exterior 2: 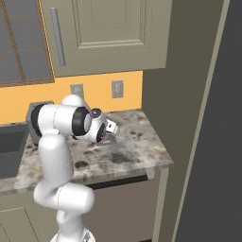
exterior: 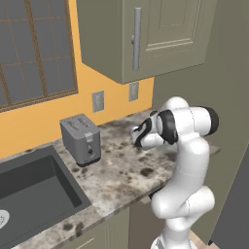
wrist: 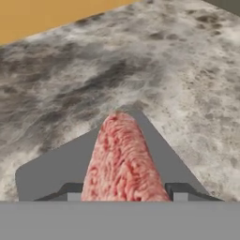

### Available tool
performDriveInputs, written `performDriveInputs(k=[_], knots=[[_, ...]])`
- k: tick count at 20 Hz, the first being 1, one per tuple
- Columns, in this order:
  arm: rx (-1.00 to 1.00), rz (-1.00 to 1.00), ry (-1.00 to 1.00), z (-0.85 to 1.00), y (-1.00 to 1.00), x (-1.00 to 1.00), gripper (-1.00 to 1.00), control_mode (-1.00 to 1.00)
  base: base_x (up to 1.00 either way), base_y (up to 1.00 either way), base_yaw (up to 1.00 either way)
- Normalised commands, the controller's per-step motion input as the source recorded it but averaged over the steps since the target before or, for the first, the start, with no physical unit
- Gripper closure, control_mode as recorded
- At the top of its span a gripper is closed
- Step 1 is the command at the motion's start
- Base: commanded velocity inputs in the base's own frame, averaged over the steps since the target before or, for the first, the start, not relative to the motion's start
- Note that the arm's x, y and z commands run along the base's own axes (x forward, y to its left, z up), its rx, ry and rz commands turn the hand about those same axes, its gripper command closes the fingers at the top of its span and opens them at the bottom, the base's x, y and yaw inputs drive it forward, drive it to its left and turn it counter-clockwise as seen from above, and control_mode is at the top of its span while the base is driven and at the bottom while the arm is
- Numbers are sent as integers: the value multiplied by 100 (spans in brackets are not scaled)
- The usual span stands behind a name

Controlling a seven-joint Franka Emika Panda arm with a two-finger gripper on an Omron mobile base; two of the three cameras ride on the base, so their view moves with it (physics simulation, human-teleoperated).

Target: Take the steak from the fridge and place it on the digital scale on the counter by the fridge. Wait a few seconds for a reading, then move it to the plate on the dining counter.

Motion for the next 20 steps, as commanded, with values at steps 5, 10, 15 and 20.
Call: performDriveInputs(k=[5, 10, 15, 20], knots=[[0, 0, -15, 70, 0, -48, 100, -100, 0, 0, 0], [0, 0, -19, 100, 0, -59, 100, -100, 0, 0, 0], [2, 0, -7, 100, -3, -63, 100, -100, 0, 0, 0], [2, 0, 0, 100, -17, -54, 100, -100, 0, 0, 0]])
